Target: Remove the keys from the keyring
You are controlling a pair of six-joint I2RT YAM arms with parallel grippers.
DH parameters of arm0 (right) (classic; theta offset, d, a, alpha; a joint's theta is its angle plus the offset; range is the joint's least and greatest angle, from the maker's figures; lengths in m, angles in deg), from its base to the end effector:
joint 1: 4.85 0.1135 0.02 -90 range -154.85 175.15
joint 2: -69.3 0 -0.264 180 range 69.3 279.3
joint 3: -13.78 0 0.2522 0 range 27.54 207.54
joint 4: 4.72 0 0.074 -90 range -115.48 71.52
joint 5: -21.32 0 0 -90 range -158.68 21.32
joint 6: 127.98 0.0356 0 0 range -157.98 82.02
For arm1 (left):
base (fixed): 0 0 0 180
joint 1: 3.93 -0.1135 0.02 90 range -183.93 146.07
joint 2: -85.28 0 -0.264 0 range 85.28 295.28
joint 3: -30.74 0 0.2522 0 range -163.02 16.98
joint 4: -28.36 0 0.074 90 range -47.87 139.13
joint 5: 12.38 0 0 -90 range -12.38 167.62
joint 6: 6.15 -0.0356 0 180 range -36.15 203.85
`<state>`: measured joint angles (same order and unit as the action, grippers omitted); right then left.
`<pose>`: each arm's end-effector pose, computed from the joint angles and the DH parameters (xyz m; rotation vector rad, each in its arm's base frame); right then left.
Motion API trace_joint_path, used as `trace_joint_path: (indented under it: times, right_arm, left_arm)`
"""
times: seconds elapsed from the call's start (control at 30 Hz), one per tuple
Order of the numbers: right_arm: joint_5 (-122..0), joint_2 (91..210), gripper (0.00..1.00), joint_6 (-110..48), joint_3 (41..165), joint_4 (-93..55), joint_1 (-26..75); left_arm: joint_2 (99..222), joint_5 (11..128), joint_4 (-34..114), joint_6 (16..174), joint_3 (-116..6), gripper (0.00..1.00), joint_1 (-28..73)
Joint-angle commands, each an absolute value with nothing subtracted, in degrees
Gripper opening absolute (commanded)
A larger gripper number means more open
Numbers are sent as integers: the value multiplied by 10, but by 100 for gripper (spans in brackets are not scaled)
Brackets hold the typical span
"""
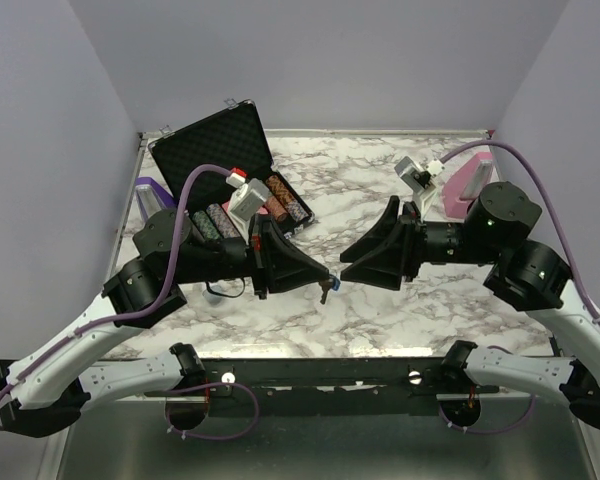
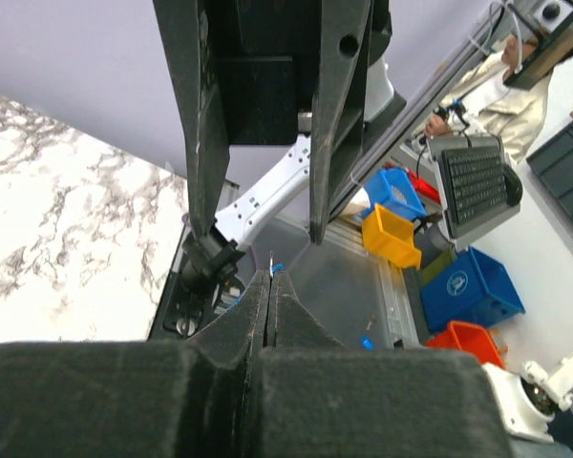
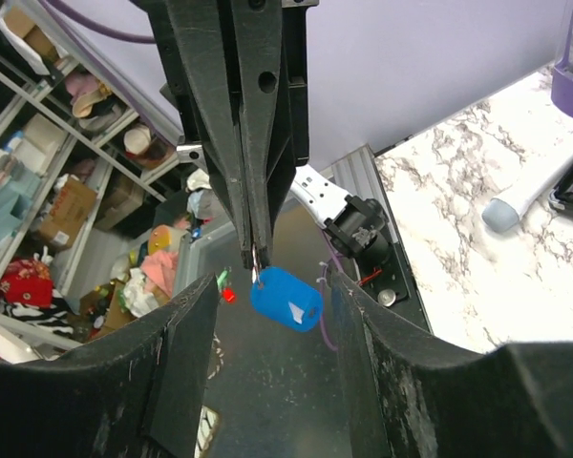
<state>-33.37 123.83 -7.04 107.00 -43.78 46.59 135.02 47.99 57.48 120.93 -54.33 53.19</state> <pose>0.0878 0.1432 0.4855 -0.8508 1.6139 1.5548 0.0718 -0.1435 0.4722 0.7710 1.5499 -1.6548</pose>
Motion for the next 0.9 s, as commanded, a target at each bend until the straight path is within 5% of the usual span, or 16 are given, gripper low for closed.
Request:
trace_joint_path:
  times: [0.0, 0.73, 0.87]
  right_arm:
    - [-323, 1242, 58, -46, 1056, -389, 471]
    - [-335, 1245, 40, -34, 1041, -333, 471]
    - [-330, 1249, 24, -29, 1037, -322, 470]
  left_arm:
    - [1336, 533, 493, 1248, -520, 0, 534]
    - [1336, 569, 449, 1279, -496, 0, 537]
    - [1335, 571, 450, 1279, -495, 0, 538]
